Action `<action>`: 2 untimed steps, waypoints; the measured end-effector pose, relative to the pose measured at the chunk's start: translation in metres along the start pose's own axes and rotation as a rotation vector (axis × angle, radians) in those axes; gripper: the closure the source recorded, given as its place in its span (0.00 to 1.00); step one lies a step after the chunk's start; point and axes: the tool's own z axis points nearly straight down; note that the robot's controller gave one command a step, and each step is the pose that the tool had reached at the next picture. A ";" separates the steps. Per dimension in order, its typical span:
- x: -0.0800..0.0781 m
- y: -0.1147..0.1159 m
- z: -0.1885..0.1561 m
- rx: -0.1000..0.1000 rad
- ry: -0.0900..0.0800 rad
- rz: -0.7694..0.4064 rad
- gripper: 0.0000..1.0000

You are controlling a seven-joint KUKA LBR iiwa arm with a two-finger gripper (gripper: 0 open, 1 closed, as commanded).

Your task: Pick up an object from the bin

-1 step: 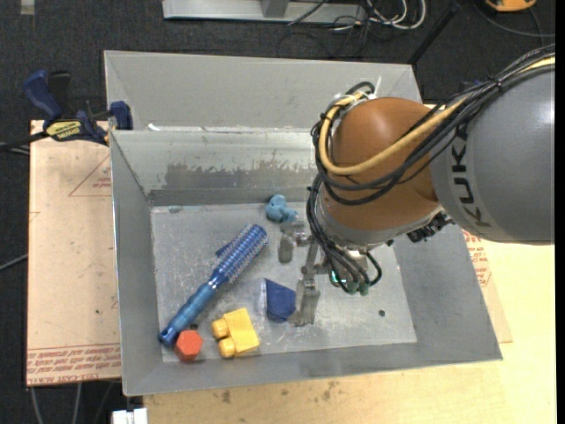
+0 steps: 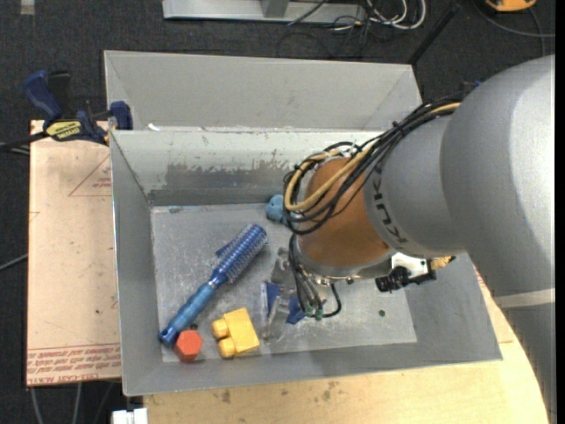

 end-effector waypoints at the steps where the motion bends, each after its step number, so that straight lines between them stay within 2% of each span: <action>1: 0.007 -0.009 -0.034 -0.002 -0.006 -0.033 0.00; 2: 0.007 -0.010 -0.033 -0.002 -0.003 0.039 0.00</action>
Offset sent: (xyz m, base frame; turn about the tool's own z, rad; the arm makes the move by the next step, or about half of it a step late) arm -0.0091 -0.0070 0.0331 -0.0335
